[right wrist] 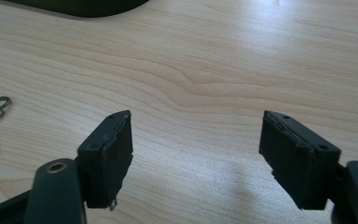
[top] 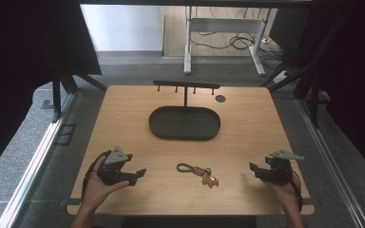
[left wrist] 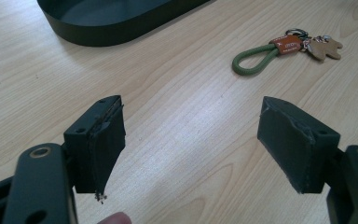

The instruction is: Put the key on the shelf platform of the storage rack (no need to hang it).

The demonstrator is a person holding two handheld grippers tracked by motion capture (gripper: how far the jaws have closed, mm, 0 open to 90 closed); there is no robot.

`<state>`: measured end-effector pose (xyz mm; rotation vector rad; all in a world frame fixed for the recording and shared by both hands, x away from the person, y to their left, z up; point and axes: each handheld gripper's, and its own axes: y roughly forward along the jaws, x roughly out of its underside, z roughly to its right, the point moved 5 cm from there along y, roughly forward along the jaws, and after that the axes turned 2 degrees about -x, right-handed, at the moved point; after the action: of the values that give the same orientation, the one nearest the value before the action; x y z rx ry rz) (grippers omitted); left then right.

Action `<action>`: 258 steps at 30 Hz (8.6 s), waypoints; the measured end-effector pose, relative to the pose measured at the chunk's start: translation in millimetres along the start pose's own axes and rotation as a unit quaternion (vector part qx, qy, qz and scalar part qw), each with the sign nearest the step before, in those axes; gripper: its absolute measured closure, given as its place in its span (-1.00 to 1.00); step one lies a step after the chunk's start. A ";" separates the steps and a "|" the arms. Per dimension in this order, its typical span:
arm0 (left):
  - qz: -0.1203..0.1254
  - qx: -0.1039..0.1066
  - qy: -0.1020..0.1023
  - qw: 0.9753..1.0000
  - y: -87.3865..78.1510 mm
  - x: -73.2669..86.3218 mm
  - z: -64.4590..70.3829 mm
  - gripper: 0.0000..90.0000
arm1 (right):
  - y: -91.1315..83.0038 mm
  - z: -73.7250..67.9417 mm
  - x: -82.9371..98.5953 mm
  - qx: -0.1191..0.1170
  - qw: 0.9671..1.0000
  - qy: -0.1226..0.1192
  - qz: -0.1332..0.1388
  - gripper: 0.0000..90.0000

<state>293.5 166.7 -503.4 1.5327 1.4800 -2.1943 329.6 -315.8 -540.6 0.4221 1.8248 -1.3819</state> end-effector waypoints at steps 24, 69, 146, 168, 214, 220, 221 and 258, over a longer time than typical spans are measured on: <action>0.001 0.003 -0.006 1.000 0.6 1.0 -0.6 -0.48 | -14.1 -11.8 -12.1 -0.031 0.998 -0.043 -0.015 -0.21; -0.005 0.007 -0.002 1.000 3.8 1.1 3.2 -0.48 | 5.4 -92.3 -83.7 -0.113 0.968 -0.193 -0.117 -0.03; 0.003 0.006 -0.006 1.000 -2.1 1.4 -1.1 -0.48 | 95.6 -179.3 -52.4 -0.169 0.893 -0.303 -0.287 0.14; 0.003 0.005 -0.005 1.000 -2.0 1.0 -0.1 -0.48 | 99.1 -181.5 -49.3 -0.164 0.891 -0.307 -0.290 0.47; 0.006 0.008 -0.007 1.000 -1.8 0.4 0.3 -0.48 | 56.3 -182.3 -104.5 -0.151 0.895 -0.335 -0.253 0.48; 0.007 0.008 -0.008 1.000 -3.0 0.4 0.0 -0.48 | 59.4 -185.4 -106.7 -0.153 0.892 -0.337 -0.258 0.48; 0.008 0.008 -0.008 1.000 -3.0 0.3 -0.1 -0.48 | 60.5 -186.3 -107.9 -0.153 0.892 -0.339 -0.259 0.48; 0.004 0.008 -0.007 1.000 -2.1 0.7 -0.4 -0.48 | 53.8 -169.9 -152.8 -0.129 0.906 -0.321 -0.242 0.48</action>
<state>292.2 168.4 -502.6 1.5224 1.4519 -2.2132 396.2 -111.9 -445.3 -0.6091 1.5519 -1.3430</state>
